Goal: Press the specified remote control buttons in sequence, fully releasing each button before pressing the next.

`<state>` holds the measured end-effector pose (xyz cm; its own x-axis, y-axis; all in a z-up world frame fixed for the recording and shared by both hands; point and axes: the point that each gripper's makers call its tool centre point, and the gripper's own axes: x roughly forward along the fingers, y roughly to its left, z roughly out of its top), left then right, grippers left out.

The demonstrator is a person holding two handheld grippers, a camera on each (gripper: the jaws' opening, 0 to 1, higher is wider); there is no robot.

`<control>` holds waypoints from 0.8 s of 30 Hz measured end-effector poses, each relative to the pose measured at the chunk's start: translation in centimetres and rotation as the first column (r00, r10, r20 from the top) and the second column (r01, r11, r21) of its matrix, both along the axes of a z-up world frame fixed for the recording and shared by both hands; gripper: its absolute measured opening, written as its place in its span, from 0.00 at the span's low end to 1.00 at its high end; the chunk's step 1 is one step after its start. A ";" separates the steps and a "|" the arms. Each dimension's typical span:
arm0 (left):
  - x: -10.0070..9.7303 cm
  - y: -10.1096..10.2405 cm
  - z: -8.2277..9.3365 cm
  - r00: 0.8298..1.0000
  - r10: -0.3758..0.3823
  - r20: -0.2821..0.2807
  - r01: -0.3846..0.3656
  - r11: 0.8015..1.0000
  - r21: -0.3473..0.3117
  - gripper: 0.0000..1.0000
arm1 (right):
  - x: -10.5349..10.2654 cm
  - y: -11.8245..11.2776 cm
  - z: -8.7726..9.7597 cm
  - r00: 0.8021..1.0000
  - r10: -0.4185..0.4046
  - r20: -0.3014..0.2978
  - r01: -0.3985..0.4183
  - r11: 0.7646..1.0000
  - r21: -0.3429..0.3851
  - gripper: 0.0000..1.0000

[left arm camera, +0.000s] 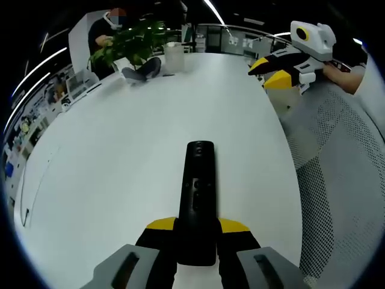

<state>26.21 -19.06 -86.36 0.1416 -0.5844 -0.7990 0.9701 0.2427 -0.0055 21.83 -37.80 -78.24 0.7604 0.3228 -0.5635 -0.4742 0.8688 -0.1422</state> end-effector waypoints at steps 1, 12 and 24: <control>0.0 0.0 0.0 1.000 -0.002 0.000 0.002 1.000 0.002 0.24 | 0.0 0.0 0.0 1.000 0.000 -0.001 0.000 1.000 0.000 0.25; -0.1 0.0 -0.1 1.000 -0.015 -0.001 0.015 1.000 0.008 0.24 | 0.0 -0.1 -0.1 1.000 -0.001 -0.005 0.001 1.000 -0.006 0.25; -0.5 -0.1 -0.1 1.000 -0.017 0.000 0.017 1.000 0.001 0.24 | -0.2 0.3 -0.4 1.000 0.023 -0.019 -0.023 1.000 -0.020 0.25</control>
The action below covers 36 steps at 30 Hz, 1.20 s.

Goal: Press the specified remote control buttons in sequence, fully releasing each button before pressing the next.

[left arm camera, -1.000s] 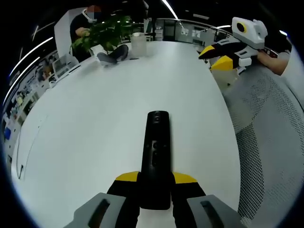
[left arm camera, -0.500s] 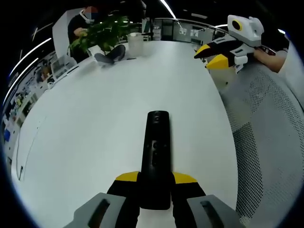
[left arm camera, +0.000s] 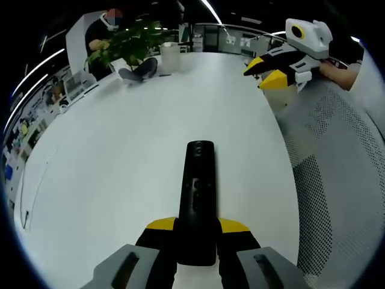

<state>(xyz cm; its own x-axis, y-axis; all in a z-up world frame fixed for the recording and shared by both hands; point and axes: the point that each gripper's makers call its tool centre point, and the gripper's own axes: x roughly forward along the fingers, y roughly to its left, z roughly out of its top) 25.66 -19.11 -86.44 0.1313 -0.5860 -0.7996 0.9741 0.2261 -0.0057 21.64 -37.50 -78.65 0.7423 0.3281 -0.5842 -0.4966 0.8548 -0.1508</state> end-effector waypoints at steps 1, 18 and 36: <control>-0.1 0.0 0.0 1.000 -0.001 0.000 0.001 1.000 -0.002 0.24 | 0.0 0.0 0.0 1.000 0.001 -0.001 -0.001 1.000 -0.001 0.25; -0.9 0.0 0.0 1.000 -0.015 -0.002 0.015 1.000 -0.003 0.24 | 0.2 -1.0 0.3 0.999 -0.042 0.021 0.043 0.999 -0.010 0.23; -1.8 0.0 -0.1 1.000 -0.029 0.000 0.029 1.000 -0.009 0.24 | -0.3 0.2 -0.4 0.999 0.040 -0.003 -0.041 0.997 -0.059 0.22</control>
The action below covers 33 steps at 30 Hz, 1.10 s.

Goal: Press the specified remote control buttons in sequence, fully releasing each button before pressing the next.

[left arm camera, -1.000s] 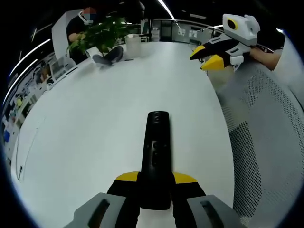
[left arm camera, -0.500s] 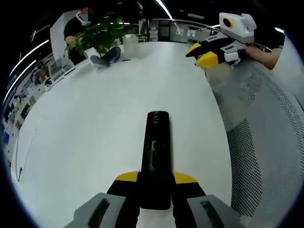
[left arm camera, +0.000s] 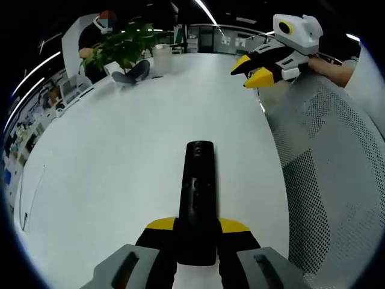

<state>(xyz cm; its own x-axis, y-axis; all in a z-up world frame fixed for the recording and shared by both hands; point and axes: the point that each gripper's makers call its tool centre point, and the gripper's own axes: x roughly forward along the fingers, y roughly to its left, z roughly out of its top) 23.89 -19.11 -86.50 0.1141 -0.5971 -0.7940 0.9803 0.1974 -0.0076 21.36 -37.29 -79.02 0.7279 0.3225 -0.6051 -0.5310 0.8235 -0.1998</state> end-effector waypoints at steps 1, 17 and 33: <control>0.0 0.0 0.0 1.000 0.001 -0.001 -0.001 1.000 -0.004 0.24 | 0.0 0.1 -0.1 1.000 0.006 -0.005 -0.006 1.000 -0.004 0.22; -1.2 0.0 0.1 0.999 -0.049 0.006 0.050 0.998 -0.050 0.24 | -0.8 1.0 -1.5 0.994 0.076 -0.074 -0.081 0.995 -0.057 0.19; -2.6 0.9 -0.1 0.989 -0.147 0.000 0.147 0.989 -0.001 0.24 | -0.7 0.7 -1.4 0.995 0.064 -0.072 -0.068 0.996 -0.054 0.18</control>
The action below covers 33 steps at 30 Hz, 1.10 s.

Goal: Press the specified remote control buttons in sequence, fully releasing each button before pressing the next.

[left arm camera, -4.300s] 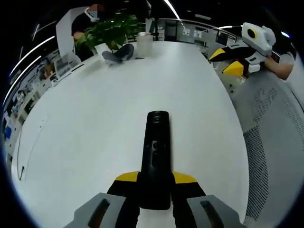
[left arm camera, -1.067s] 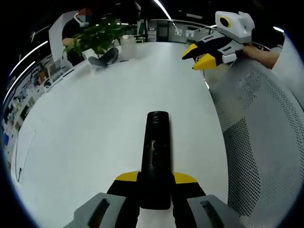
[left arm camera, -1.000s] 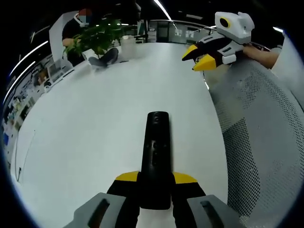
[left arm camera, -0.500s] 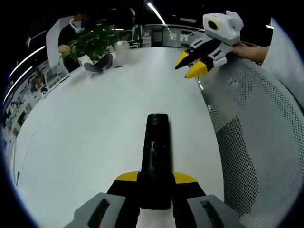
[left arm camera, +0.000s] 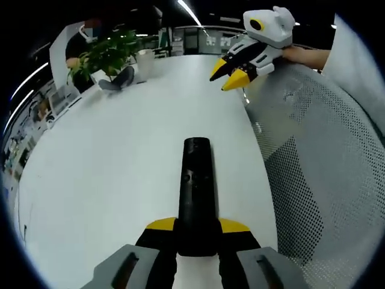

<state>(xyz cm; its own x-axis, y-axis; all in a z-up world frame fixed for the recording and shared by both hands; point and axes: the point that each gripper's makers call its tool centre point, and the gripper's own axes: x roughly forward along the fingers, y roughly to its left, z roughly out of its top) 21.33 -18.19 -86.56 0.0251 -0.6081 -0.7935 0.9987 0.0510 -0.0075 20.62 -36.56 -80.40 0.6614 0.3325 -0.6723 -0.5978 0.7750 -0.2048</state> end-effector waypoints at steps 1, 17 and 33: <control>-0.1 -0.1 0.0 1.000 -0.010 0.000 0.010 1.000 0.002 0.24 | 0.0 0.0 0.0 1.000 0.000 -0.001 0.000 1.000 -0.001 0.18; -1.2 -0.5 0.1 1.000 -0.010 -0.023 0.010 1.000 -0.008 0.23 | -0.3 0.5 -0.2 0.999 0.024 -0.021 -0.024 1.000 0.007 0.13; -3.3 -1.5 0.1 1.000 -0.017 -0.003 0.017 1.000 -0.021 0.23 | -0.8 1.1 -0.6 0.997 0.065 -0.045 -0.064 0.998 0.004 0.10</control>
